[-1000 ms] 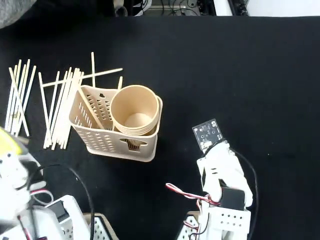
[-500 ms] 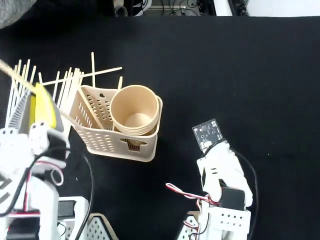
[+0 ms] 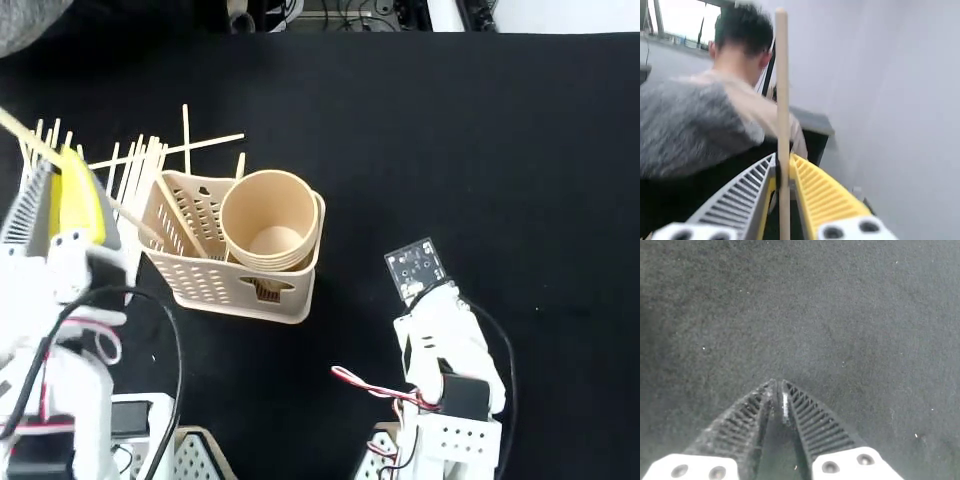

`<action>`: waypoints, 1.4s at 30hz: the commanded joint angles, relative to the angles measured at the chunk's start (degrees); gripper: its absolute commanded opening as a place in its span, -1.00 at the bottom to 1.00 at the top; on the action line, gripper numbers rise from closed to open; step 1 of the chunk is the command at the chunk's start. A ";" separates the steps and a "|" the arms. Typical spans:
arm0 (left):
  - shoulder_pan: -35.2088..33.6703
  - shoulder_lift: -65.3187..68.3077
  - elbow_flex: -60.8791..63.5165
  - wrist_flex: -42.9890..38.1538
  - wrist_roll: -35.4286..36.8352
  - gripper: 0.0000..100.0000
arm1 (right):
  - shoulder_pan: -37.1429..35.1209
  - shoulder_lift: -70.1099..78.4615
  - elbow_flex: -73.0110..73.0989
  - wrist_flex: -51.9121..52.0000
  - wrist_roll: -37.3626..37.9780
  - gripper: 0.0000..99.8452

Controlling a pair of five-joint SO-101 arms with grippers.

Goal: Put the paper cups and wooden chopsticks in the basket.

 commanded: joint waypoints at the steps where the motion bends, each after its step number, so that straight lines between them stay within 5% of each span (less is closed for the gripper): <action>1: 0.31 4.40 -4.09 -3.43 -0.44 -0.94 | -0.53 -4.00 -0.22 0.09 0.53 -0.98; 8: 0.66 12.04 4.26 -4.66 -0.44 -0.94 | -0.53 -4.00 -0.22 -0.35 0.53 -0.98; 15: 0.75 7.03 21.67 -15.38 -0.53 -0.93 | -0.62 -4.00 -0.22 -0.35 0.53 -0.98; 20: 3.38 1.41 17.98 -0.62 0.97 -0.52 | -0.62 -4.00 -0.22 -0.35 0.62 -0.98; 26: 5.67 1.32 4.44 12.13 0.35 -0.52 | -0.62 -4.00 -0.22 -0.35 0.62 -0.98; 33: -7.43 5.10 -0.57 18.99 -4.92 -0.53 | -0.62 -4.00 -0.22 -0.26 0.62 -0.98; 42: -28.35 30.59 -6.90 19.16 -11.60 -0.53 | -0.62 -4.00 -0.22 -0.26 0.62 -0.98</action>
